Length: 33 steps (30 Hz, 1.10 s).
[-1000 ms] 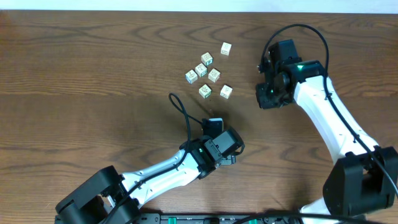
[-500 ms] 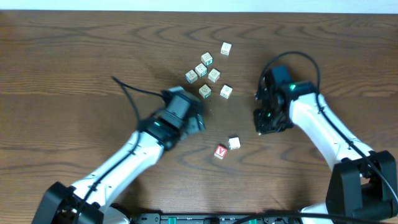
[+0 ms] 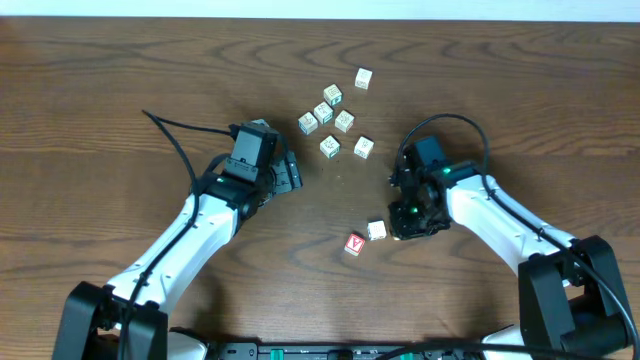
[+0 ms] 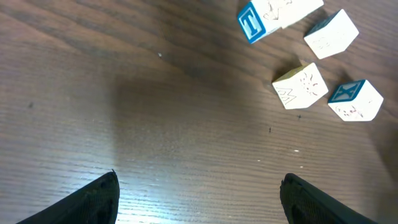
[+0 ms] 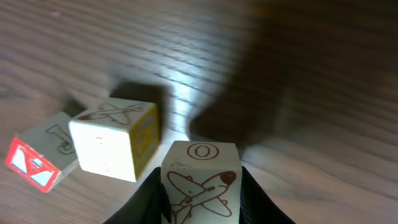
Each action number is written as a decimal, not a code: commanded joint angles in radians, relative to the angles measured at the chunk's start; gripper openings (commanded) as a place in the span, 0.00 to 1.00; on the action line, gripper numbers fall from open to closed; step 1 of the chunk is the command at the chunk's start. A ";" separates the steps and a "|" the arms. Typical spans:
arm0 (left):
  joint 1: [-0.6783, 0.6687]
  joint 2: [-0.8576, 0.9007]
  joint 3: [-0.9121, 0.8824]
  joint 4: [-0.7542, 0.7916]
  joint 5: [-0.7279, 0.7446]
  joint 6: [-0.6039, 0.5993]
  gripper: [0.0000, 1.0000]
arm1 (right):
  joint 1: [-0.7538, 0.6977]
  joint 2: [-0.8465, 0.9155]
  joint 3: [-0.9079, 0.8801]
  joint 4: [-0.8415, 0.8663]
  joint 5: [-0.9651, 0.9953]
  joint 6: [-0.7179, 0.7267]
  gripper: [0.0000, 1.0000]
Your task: Lift 5 blocks
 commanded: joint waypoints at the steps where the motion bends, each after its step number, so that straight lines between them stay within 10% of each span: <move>1: 0.004 0.025 0.017 0.009 0.005 0.030 0.82 | 0.020 -0.012 -0.005 0.014 -0.004 0.016 0.10; 9: 0.004 0.029 0.017 0.011 0.005 0.035 0.83 | 0.020 -0.012 -0.005 0.017 0.018 0.016 0.42; 33: 0.003 0.110 0.054 0.112 0.031 0.123 0.82 | 0.019 -0.050 0.307 -0.272 0.131 0.006 0.81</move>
